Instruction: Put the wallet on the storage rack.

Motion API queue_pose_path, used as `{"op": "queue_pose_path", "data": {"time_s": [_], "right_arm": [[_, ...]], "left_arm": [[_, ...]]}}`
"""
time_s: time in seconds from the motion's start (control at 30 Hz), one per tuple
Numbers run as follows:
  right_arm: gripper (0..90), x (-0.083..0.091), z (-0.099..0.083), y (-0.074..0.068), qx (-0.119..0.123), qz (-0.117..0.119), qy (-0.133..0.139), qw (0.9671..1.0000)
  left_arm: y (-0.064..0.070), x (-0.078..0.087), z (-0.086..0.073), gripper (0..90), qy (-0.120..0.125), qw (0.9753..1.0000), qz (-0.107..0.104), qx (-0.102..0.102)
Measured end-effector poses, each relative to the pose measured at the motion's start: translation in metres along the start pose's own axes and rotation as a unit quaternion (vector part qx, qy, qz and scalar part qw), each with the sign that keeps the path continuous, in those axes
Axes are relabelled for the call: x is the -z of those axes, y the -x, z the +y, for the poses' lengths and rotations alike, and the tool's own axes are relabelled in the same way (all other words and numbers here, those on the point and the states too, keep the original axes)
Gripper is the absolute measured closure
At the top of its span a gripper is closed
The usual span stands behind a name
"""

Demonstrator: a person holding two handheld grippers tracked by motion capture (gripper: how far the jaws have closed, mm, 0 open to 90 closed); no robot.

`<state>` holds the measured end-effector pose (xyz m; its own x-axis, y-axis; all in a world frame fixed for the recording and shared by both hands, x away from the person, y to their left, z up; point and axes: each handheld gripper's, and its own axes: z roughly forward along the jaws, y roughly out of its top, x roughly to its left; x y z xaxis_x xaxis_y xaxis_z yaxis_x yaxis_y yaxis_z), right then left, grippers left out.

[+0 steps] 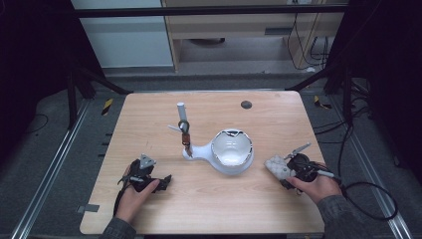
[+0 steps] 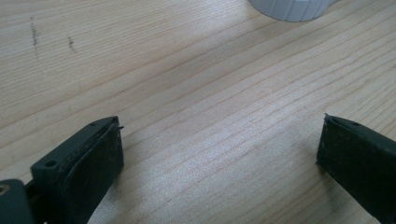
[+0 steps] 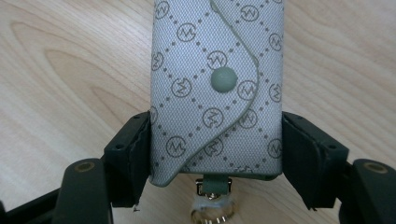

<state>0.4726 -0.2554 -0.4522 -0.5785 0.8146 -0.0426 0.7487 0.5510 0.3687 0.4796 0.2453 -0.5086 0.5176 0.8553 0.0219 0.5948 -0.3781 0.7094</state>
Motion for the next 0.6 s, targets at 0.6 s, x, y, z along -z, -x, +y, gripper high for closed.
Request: {"op": "queue_pose_path", "data": {"time_s": [0.6], "right_arm": [[30.7,0.061,0.021,-0.005,0.076,-0.018,0.009,0.9969]], "left_arm": [[0.0,0.0,0.0,0.0,0.002,1.0,-0.004,0.001]]}}
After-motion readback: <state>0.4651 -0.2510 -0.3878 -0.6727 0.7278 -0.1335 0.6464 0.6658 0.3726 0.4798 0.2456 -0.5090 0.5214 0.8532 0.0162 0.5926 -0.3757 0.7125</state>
